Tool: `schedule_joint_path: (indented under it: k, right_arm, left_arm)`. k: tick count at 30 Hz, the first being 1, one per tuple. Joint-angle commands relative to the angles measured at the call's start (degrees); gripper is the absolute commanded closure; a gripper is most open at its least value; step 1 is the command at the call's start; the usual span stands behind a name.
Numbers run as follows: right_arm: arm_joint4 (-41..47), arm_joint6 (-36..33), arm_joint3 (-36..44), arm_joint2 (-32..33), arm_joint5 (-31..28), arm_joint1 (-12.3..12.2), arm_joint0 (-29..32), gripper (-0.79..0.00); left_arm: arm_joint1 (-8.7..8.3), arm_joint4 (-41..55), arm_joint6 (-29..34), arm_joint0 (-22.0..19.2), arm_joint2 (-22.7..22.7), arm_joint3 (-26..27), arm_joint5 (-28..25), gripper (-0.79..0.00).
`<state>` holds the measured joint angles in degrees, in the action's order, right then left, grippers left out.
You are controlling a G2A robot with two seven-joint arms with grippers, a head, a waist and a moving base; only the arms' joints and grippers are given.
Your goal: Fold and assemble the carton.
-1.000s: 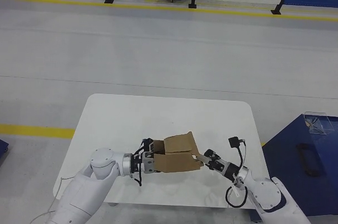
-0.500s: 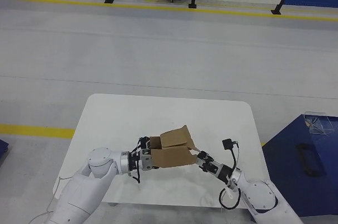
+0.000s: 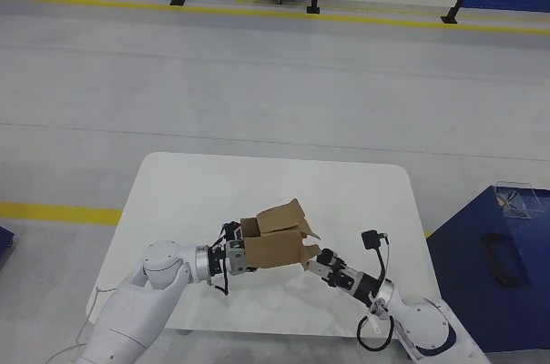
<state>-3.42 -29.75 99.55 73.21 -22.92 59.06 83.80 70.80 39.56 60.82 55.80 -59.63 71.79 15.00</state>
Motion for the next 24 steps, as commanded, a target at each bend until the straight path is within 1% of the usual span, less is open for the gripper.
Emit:
schedule_joint_path:
  k: [1,5,10,12,18,24]
  right_arm:
    - [0.7,-0.1,-0.7,0.0,-0.2,0.1,-0.7,-0.785]
    - [3.5,-1.5,-1.9,1.9,-0.5,-0.1,-1.2,-0.785]
    - [3.2,-2.3,-4.0,3.2,1.8,-0.2,-2.8,-0.785]
    - [2.2,-1.7,-5.1,2.5,3.0,0.0,-3.9,-0.785]
    - [0.8,-0.6,-6.7,-0.6,3.6,0.7,-6.0,-0.785]
    - [-1.7,0.6,-7.9,-2.2,5.0,1.1,-7.8,-0.785]
  left_arm:
    - [-0.06,-0.1,0.1,0.2,-0.1,0.3,-0.4,0.0]
    - [-0.33,-2.2,-0.7,0.6,-0.4,1.2,-2.0,0.0]
    - [-0.55,-3.5,0.6,1.3,-0.2,2.5,-3.7,0.0]
    - [-0.62,-4.4,1.1,1.7,0.2,3.3,-4.5,0.0]
    - [-0.83,-5.9,1.9,2.3,0.4,5.0,-6.0,0.0]
    - [-1.06,-7.5,2.8,2.9,0.8,6.7,-7.1,0.0]
